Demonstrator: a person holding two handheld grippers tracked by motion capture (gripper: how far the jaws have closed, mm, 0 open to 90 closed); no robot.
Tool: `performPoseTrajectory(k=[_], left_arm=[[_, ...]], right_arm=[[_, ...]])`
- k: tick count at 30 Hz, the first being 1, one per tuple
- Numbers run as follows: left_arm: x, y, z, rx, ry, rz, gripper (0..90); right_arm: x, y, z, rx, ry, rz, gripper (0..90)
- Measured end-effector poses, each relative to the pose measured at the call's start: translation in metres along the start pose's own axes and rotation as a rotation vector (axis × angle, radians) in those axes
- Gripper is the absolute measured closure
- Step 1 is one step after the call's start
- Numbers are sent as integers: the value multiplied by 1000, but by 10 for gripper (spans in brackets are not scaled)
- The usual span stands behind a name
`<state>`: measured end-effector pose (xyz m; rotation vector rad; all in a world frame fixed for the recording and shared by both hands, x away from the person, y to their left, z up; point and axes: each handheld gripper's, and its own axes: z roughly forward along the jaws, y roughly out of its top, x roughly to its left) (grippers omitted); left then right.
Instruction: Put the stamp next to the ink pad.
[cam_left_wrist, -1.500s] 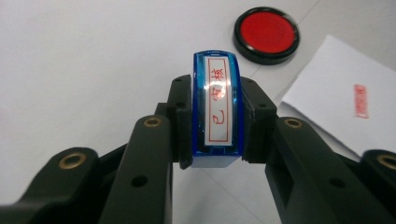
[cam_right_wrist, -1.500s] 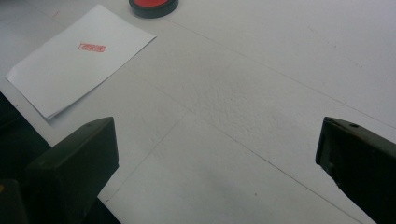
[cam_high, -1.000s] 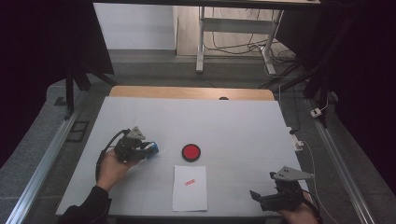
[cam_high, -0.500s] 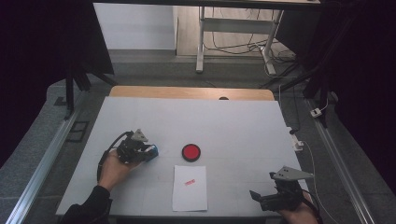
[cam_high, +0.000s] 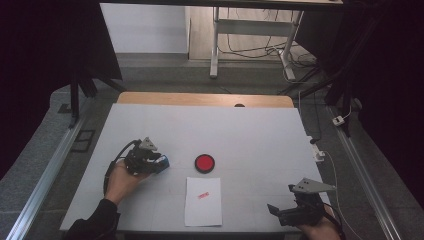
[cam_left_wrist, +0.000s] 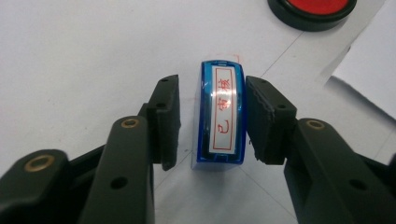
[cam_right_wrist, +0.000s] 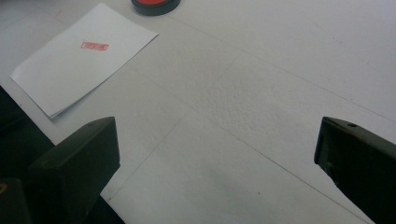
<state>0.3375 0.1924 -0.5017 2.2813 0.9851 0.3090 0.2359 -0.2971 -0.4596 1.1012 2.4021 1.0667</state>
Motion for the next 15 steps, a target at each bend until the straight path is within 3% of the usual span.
performPoseTrajectory(k=[15], left_arm=[[-7, 1, -16, -62, -31, -55, 272]], right_arm=[[0, 0, 0, -6, 6, 4, 7]])
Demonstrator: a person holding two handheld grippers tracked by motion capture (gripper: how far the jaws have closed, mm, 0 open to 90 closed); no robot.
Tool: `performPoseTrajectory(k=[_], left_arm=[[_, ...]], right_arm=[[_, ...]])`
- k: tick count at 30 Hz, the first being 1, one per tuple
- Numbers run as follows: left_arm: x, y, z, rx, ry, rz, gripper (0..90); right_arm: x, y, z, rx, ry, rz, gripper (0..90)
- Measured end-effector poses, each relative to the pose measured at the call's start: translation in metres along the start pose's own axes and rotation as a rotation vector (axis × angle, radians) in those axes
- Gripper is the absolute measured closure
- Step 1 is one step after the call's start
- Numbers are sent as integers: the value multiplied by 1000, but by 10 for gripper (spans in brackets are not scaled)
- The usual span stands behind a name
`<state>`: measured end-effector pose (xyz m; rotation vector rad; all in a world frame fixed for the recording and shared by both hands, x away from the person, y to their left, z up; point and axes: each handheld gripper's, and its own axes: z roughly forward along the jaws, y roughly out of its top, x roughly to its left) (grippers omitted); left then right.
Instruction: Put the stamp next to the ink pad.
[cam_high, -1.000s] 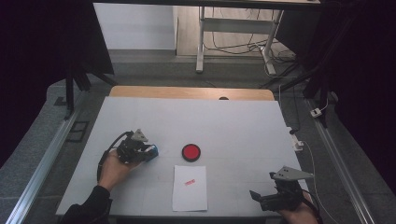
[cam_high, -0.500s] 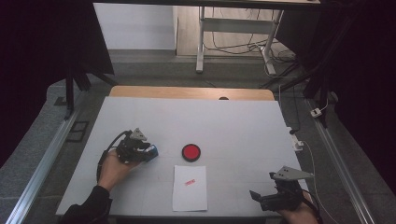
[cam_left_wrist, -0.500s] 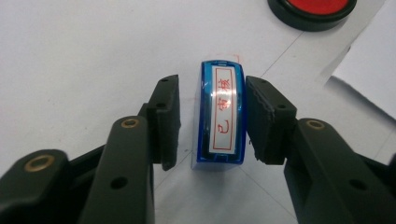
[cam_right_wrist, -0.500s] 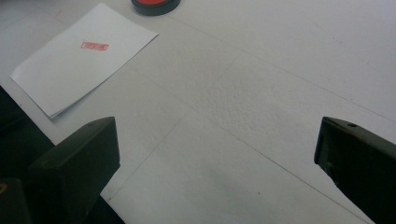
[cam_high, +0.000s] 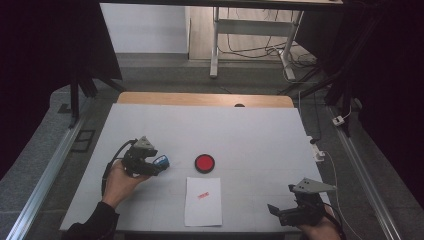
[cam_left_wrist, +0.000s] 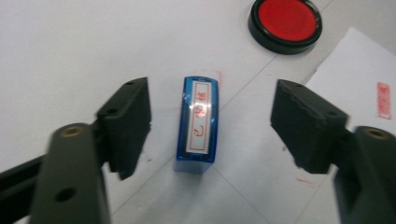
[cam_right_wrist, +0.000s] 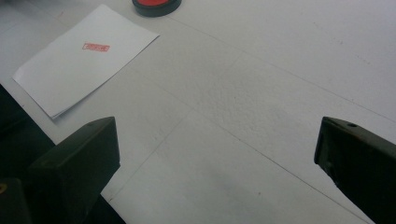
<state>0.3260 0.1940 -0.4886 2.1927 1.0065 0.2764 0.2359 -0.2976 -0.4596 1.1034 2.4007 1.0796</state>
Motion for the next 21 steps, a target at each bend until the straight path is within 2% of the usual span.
performPoseTrajectory(k=[6, 10, 15, 18, 21], left_arm=[[-4, 1, -7, -33, -34, -54, 118], [-8, -2, -15, -48, -39, -76, 89], [-10, -12, -31, -106, -89, -134, 49], [-12, -19, -40, -128, -105, -152, 37], [-16, -27, -48, -140, -111, -153, 28]], right_arm=[[0, 0, 0, 0, 2, 3, 7], [0, 0, 0, 1, 2, -1, 7], [0, 0, 0, 6, 4, -2, 7], [1, 0, 0, 7, 4, -6, 7], [1, 1, 1, 9, 6, -4, 7]])
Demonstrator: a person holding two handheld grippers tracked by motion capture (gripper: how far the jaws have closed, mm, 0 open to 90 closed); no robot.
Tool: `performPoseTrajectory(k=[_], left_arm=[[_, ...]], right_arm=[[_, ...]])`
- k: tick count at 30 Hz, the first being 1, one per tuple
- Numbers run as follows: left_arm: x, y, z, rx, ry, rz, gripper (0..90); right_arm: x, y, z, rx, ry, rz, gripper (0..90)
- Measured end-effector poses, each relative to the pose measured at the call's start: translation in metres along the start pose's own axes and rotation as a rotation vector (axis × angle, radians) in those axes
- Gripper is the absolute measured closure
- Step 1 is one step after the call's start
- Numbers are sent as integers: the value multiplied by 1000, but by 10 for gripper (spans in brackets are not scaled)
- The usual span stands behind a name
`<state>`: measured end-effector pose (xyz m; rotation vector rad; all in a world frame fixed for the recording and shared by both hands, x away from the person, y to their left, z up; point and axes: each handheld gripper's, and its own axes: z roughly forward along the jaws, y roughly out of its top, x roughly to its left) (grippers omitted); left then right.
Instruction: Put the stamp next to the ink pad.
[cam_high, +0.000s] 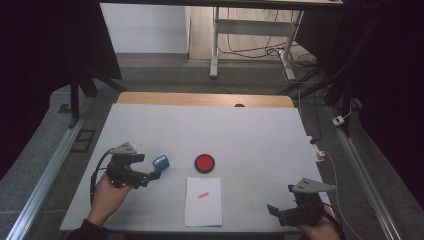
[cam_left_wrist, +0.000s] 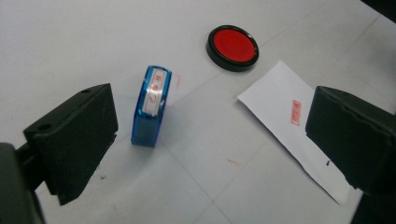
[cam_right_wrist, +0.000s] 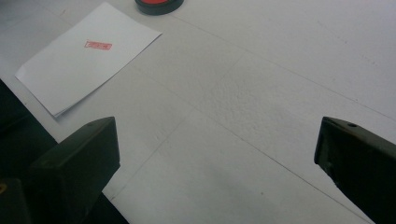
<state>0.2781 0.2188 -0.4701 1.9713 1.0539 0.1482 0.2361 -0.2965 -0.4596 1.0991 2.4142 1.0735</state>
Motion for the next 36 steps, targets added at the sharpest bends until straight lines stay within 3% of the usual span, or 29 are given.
performPoseTrajectory(k=[13, 26, 31, 36], left_arm=[[-19, -27, -29, -39, 1, 20, 0], [-22, -64, -69, -92, 36, -23, 0], [-21, -74, -73, -71, 49, -48, 0], [-21, -80, -77, -47, 90, -61, 0]], right_arm=[[-1, 0, 0, -2, 9, 5, 5], [-1, 0, 1, 5, 10, 8, 5], [-1, 0, 1, 6, 10, 8, 5], [-1, 0, 1, 6, 9, 8, 5]])
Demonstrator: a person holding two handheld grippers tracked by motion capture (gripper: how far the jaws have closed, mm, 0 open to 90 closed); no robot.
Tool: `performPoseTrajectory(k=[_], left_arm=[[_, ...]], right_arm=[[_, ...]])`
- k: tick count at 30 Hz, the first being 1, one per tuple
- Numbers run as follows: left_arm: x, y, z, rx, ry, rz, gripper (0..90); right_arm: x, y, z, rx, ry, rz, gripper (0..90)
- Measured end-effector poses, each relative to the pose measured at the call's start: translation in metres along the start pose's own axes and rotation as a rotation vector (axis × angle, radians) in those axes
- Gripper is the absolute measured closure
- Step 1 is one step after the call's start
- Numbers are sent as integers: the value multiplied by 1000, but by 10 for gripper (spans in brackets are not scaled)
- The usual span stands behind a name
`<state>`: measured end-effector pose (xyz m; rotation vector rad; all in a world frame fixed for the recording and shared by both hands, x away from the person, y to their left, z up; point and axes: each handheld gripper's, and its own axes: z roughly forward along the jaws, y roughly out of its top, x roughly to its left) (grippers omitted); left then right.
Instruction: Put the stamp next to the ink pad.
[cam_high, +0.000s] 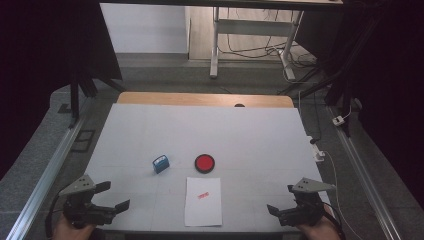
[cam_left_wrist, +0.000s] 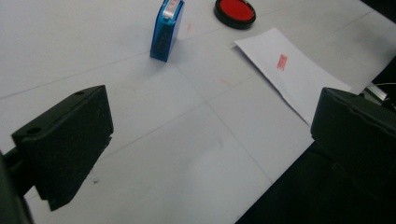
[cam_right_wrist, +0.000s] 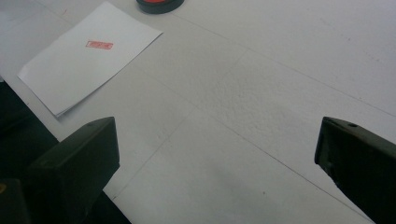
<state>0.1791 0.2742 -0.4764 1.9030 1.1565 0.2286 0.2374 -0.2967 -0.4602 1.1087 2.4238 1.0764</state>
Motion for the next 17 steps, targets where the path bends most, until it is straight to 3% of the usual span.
performPoseTrajectory(k=[11, 17], left_arm=[[-4, -5, 1, 87, 66, 25, 0], [-3, -4, 4, 111, 60, 13, 0]], right_arm=[[1, 1, 1, 10, -3, -7, 5], [1, 1, 2, 17, -4, -10, 6]])
